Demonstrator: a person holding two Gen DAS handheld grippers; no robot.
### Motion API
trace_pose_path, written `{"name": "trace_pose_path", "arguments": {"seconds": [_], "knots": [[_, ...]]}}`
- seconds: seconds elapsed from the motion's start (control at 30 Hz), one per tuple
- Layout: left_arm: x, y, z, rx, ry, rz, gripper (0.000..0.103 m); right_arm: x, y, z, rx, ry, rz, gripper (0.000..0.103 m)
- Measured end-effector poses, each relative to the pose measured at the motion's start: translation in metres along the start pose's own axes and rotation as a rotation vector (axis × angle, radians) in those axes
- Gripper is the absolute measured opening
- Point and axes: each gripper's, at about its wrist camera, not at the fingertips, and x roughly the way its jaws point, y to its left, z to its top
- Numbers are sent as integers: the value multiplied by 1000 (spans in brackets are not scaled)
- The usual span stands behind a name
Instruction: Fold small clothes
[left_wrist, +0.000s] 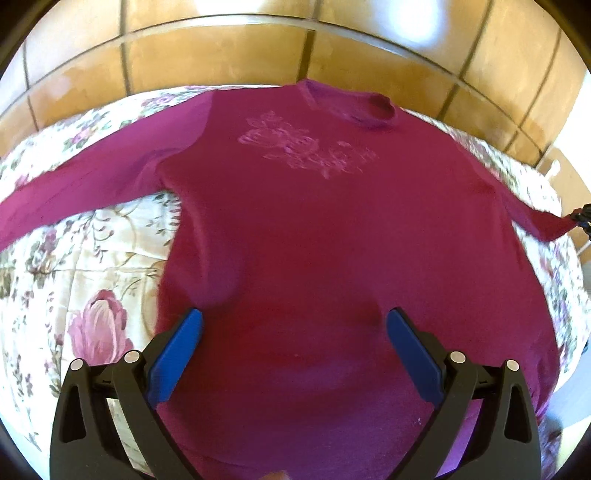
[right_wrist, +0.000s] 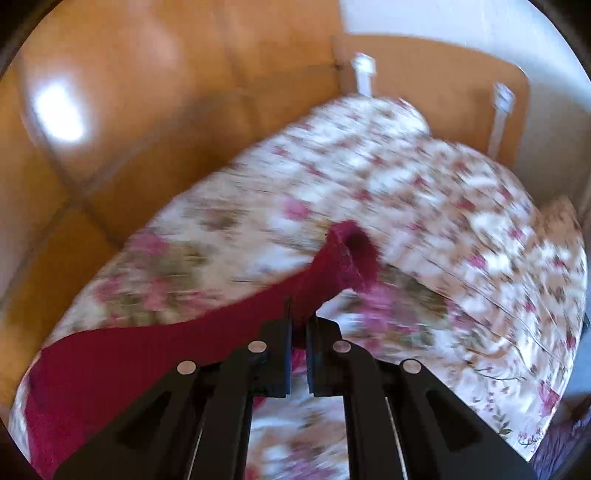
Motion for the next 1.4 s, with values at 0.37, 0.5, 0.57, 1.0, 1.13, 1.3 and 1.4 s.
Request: {"name": "trace_pose_path", "arguments": {"seconds": [0.37, 0.5, 0.57, 1.0, 1.13, 1.3, 1.4], "knots": [[-29, 21, 24, -94, -87, -112, 98, -32, 270, -44, -336, 44, 467, 5], [-38, 36, 42, -142, -138, -143, 98, -34, 351, -91, -476, 130, 587, 5], [-39, 44, 51, -175, -151, -143, 99, -32, 387, -121, -549, 175, 633, 5], [2, 81, 105, -370, -109, -228, 94, -36, 325, -135, -446, 141, 664, 65], [33, 68, 124, -350, -35, -284, 74, -20, 244, -129, -382, 119, 475, 66], [71, 37, 140, -290, 25, -295, 71, 14, 153, -130, -259, 172, 293, 66], [91, 16, 144, -261, 50, -282, 64, 31, 141, -138, -249, 196, 260, 66]]}}
